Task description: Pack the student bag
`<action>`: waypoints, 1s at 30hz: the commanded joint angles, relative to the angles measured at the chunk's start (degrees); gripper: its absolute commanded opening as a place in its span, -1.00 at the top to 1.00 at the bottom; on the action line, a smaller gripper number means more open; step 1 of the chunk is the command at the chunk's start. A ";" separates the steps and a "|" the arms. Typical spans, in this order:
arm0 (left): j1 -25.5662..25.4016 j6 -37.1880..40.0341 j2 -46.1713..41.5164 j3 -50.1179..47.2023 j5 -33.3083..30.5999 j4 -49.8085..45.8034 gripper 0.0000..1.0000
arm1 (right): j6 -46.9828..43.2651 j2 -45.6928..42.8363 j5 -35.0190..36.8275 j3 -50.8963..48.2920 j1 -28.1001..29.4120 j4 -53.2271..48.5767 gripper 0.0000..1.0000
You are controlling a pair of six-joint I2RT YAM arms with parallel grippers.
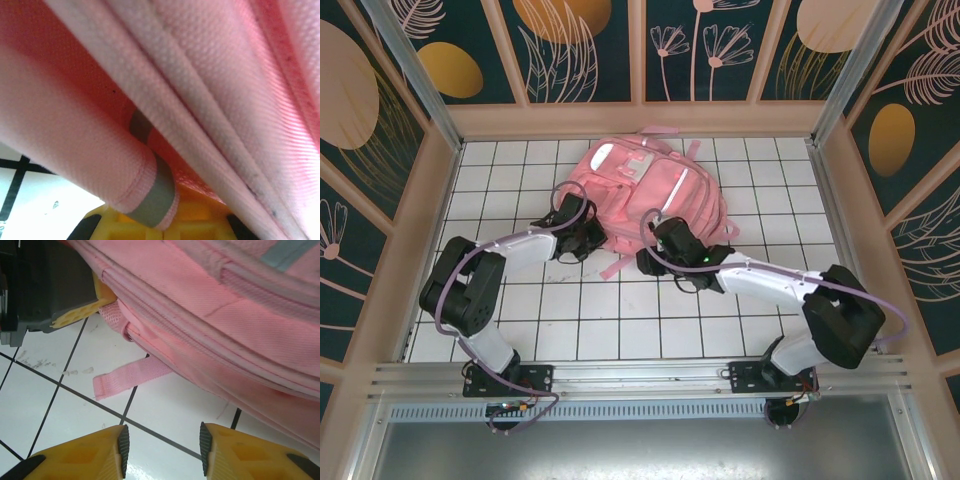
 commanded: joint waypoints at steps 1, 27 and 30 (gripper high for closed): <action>0.11 -1.11 -1.05 4.41 -1.13 2.16 1.00 | -0.85 1.12 1.19 2.76 0.47 2.10 0.12; 0.14 -2.21 9.75 10.42 -1.24 3.61 1.00 | -5.33 16.43 -0.12 10.76 0.15 5.50 0.24; 0.14 -2.21 9.53 10.36 -1.16 3.35 1.00 | -5.19 18.32 -0.41 11.36 -1.06 5.90 0.26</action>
